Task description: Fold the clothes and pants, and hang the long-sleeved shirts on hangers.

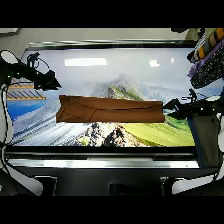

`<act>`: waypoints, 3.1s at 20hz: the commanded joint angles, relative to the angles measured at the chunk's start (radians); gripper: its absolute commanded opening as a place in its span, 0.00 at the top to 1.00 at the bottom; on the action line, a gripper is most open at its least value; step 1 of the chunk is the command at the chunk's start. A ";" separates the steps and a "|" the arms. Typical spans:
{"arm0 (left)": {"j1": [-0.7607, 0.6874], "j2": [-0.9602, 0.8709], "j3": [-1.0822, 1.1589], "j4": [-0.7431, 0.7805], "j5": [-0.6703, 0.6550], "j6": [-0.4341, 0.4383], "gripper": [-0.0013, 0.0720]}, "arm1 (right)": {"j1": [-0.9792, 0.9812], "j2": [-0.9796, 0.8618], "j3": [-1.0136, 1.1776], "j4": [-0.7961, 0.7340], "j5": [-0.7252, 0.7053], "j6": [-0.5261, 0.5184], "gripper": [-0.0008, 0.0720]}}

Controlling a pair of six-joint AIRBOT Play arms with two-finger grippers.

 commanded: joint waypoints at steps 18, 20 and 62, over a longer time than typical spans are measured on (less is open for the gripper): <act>-0.384 -0.084 -0.178 -0.194 0.320 -0.125 0.96 | 0.135 0.290 0.222 -0.248 0.142 0.224 0.95; -0.481 -0.117 -0.178 -0.277 0.414 -0.129 0.97 | 0.135 0.335 0.256 -0.275 0.155 0.246 0.95; 0.096 0.406 -0.158 -0.047 0.026 -0.087 0.97 | 0.907 0.144 0.270 -0.288 -0.464 0.634 0.95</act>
